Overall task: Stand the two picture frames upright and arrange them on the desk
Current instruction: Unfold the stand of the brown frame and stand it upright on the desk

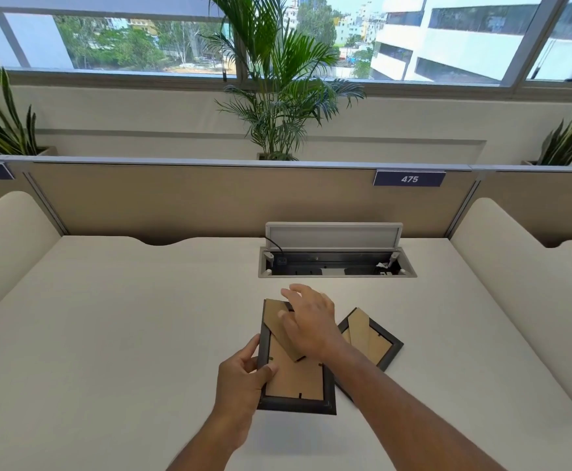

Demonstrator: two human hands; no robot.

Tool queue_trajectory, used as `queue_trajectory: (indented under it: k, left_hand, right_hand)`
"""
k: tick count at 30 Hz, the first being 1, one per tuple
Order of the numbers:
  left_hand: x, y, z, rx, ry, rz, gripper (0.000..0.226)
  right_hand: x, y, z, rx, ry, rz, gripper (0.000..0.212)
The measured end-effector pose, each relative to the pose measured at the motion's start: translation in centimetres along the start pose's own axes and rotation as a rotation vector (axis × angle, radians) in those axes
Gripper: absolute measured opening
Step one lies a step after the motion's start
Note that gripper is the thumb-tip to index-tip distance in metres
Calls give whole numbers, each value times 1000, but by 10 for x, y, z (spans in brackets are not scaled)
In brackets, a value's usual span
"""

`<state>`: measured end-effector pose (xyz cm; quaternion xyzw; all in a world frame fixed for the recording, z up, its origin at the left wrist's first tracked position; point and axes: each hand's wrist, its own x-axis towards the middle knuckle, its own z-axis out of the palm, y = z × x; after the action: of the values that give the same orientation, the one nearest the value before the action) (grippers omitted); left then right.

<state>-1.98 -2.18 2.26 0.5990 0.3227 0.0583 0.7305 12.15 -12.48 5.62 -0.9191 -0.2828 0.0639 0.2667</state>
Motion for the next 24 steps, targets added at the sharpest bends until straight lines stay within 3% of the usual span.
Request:
queue_trajectory:
  k: [4,12,20,24]
  left_hand:
    - [2,2,0,7,12,10,61]
    - [9,-2,-7,-42,68,-20,60]
    - [13,2,-14,-52,67,-5,62]
    - [12,3,-17,-66,36,9,56]
  right_hand:
    - [6,2,4,-15,-75,-2,52]
    - [-3,-8,-7,203,8,-10,39]
    - [-13,-17,-13,323,-30,-5,39]
    - [-10,-17,-21,454,130,80,38]
